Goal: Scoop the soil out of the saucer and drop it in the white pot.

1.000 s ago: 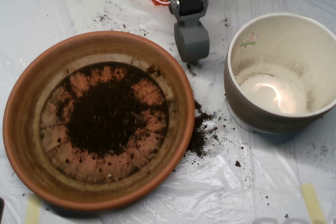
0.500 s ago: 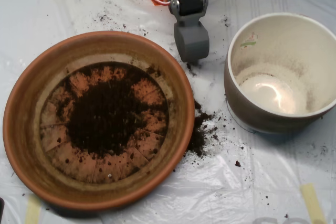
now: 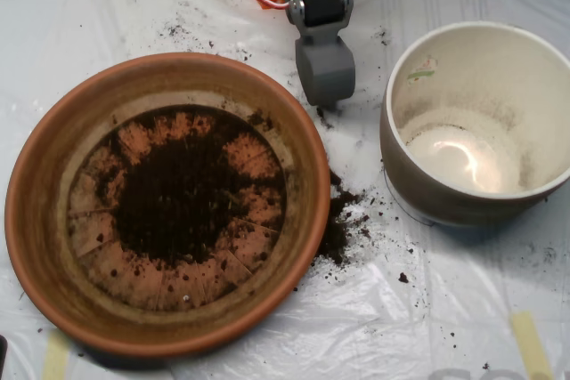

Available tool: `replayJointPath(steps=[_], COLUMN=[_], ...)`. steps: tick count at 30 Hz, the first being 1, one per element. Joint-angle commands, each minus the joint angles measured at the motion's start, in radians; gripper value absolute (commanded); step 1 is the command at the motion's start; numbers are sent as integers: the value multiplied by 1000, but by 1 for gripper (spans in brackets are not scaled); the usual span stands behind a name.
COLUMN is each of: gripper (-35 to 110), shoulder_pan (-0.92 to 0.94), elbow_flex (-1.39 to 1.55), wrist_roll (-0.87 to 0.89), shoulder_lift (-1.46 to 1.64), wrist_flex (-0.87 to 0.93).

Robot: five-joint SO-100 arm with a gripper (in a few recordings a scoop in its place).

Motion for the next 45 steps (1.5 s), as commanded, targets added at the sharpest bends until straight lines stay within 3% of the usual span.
replayJointPath(steps=[1,28,33,41,45], gripper=[0,0,5,19,26], shoulder_pan=[-2,9,-11,12,114], elbow_flex=[-6,-57,-156,-147,-216], wrist_roll=[-6,2,-11,-61,14], shoulder_lift=[77,77,77,77,26], wrist_flex=[-3,8,78,-41,-81])
